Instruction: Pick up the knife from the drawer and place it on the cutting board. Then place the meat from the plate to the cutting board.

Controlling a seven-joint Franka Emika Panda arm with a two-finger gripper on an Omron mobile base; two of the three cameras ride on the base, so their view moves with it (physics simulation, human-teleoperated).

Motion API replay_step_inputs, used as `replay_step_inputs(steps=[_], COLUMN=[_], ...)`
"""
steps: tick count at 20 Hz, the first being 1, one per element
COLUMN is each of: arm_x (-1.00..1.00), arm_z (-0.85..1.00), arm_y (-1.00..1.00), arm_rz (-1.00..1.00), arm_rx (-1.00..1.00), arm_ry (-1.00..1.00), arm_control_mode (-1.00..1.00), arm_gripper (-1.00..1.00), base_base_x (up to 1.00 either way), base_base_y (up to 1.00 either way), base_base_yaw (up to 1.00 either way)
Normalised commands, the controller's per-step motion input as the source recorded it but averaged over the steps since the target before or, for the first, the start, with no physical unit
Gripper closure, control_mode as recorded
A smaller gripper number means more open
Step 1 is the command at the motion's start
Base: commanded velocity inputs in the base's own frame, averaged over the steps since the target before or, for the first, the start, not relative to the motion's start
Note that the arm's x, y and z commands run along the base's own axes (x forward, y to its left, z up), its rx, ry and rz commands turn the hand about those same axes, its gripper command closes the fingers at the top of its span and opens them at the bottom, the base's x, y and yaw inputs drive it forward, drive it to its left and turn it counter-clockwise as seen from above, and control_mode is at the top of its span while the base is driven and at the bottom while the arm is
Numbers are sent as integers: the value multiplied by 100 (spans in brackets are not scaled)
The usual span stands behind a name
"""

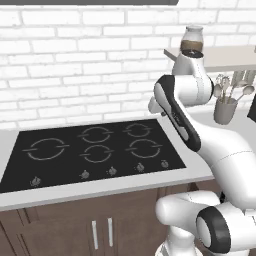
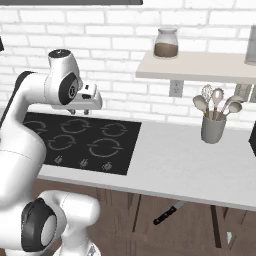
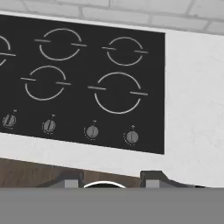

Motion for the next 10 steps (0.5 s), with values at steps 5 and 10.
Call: replay_step_inputs(steps=[5, 10], arm_x=[-1, -61], arm_z=[-6, -54], arm_y=[-7, -48], arm_rz=[0, -22], arm_rx=[0, 1], arm_ry=[0, -1], arm_control_mode=[-100, -100], arm_gripper=[-100, -100], base_base_x=[0, 0], base_base_y=[0, 0], base_base_yaw=[0, 0])
